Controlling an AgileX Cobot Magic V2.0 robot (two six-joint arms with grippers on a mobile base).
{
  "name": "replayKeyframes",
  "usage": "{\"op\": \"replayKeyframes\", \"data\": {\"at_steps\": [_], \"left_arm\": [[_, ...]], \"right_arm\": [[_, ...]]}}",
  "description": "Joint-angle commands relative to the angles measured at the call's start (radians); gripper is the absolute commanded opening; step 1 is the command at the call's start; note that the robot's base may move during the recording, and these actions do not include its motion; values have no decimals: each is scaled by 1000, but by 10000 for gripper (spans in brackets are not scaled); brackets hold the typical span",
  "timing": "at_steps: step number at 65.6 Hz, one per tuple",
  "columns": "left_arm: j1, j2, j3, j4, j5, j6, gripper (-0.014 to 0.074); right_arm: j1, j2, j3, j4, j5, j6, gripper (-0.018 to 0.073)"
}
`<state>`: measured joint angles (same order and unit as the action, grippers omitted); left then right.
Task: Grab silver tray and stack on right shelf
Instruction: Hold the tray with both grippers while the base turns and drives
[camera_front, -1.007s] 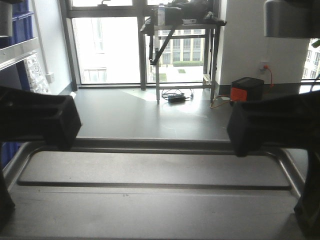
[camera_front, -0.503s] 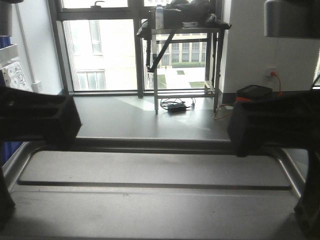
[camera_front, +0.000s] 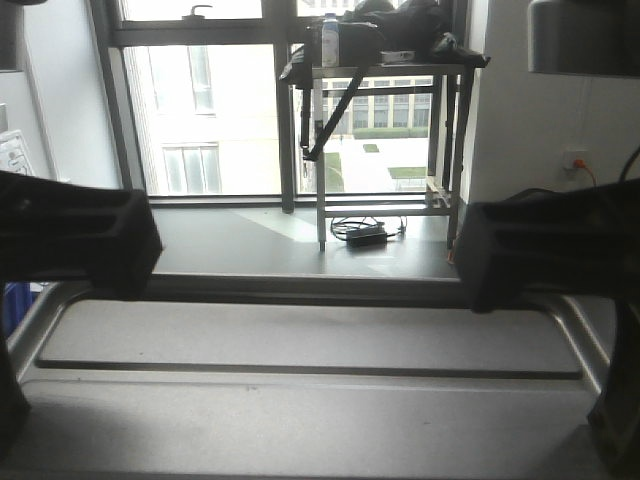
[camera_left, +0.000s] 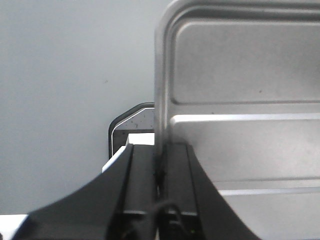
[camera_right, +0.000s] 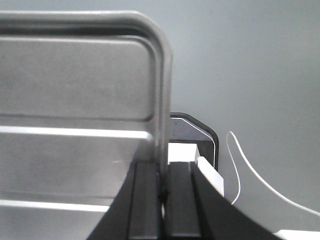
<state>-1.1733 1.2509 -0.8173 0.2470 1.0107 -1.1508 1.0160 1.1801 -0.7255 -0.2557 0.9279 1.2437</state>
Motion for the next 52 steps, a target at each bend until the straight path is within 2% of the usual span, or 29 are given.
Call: {"op": "replayKeyframes", "data": {"at_steps": [1, 52], "left_arm": [[-9, -26, -21, 30, 36, 12, -100], [-9, -26, -21, 30, 38, 12, -100]], "right_arm": [[-4, -25, -25, -56, 8, -9, 69], [-4, -25, -25, -56, 8, -9, 69]]}}
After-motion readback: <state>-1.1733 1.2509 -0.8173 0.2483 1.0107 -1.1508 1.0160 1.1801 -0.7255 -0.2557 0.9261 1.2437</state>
